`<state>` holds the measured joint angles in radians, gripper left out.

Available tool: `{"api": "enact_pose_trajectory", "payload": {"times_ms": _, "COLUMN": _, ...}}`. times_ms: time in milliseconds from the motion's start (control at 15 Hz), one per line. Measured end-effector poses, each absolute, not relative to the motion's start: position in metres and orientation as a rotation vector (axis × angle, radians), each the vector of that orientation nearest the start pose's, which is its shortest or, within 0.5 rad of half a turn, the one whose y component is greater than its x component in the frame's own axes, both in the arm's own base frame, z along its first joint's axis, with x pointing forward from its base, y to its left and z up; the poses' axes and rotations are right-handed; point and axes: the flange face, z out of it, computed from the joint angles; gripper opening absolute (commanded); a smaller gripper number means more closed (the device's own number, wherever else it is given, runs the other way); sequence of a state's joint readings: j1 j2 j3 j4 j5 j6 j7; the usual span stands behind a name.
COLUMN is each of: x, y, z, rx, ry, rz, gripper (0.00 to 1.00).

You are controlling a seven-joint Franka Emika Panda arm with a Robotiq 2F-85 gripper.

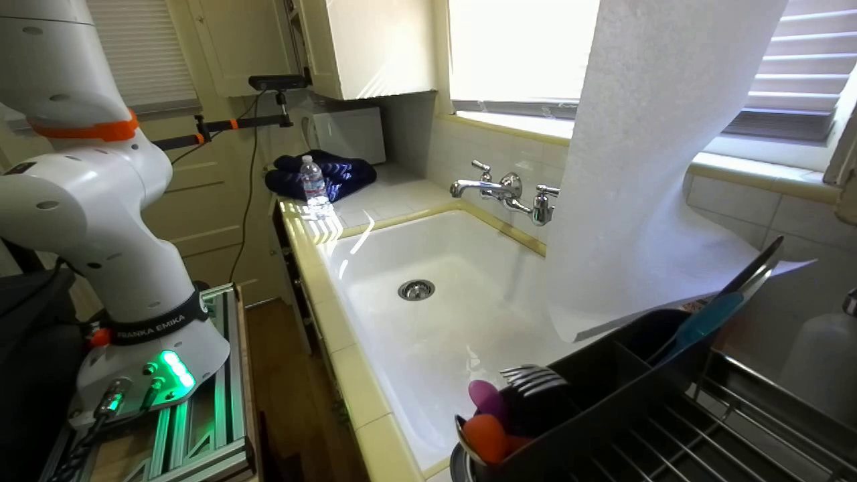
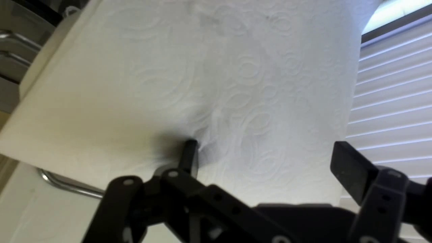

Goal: Roll out the paper towels

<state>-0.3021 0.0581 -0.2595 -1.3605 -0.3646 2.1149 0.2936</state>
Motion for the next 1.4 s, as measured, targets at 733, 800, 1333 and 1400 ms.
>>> {"api": "enact_pose_trajectory", "payload": {"times_ms": 733, "x": 0.540, "y": -0.292, "z": 0.714, "rx": -3.159, "ry": 1.144, "rz": -0.989, "gripper": 1.00}}
{"api": "enact_pose_trajectory", "payload": {"times_ms": 800, "x": 0.540, "y": -0.289, "z": 0.717, "rx": -3.146, "ry": 1.139, "rz": -0.997, "gripper": 1.00}}
{"api": "enact_pose_trajectory", "payload": {"times_ms": 1333, "x": 0.518, "y": -0.258, "z": 0.742, "rx": -3.150, "ry": 1.073, "rz": -0.903, "gripper": 1.00}}
{"api": "enact_pose_trajectory", "payload": {"times_ms": 1400, "x": 0.513, "y": -0.254, "z": 0.744, "rx": -3.150, "ry": 1.063, "rz": -0.859, "gripper": 1.00}}
